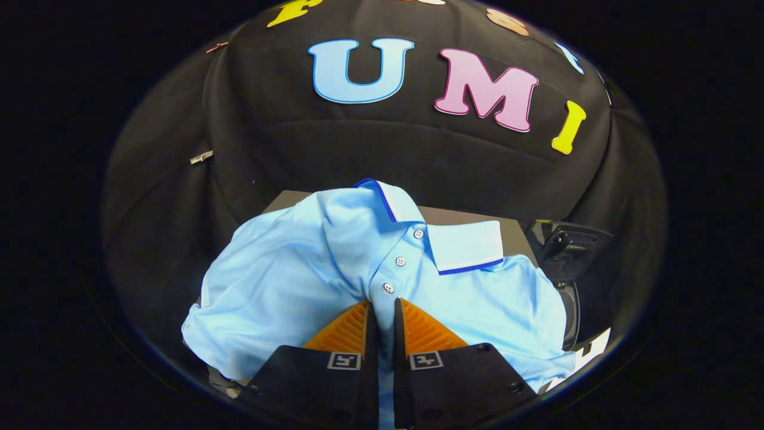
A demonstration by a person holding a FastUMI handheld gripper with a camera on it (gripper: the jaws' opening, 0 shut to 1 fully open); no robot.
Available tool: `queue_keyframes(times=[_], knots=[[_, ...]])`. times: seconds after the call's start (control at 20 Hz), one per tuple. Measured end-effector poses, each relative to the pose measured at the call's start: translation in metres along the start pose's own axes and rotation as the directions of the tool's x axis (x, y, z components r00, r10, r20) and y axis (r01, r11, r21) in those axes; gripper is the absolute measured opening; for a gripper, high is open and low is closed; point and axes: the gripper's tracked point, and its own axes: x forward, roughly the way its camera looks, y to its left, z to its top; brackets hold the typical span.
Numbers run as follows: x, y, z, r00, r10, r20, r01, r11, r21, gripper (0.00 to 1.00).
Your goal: Put the clothes into the washing machine and then close the washing machine lid.
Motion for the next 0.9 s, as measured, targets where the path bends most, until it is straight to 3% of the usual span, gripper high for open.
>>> queue_keyframes(times=[0.05, 0.25, 0.5, 0.7, 0.9], knots=[[-0.004, -0.001, 0.001, 1.0, 0.007, 0.016, -0.006, 1.0, -0.011, 0.05], [-0.012, -0.002, 0.003, 0.995, 0.09, 0.039, -0.086, 0.993, -0.08, 0.05], [-0.031, -0.022, 0.02, 0.966, 0.246, 0.083, -0.246, 0.969, -0.021, 0.06], [-0.03, -0.071, 0.028, 0.944, 0.322, 0.067, -0.325, 0.945, 0.046, 0.05], [-0.03, -0.123, 0.035, 0.922, 0.377, 0.084, -0.379, 0.925, 0.009, 0.05]])
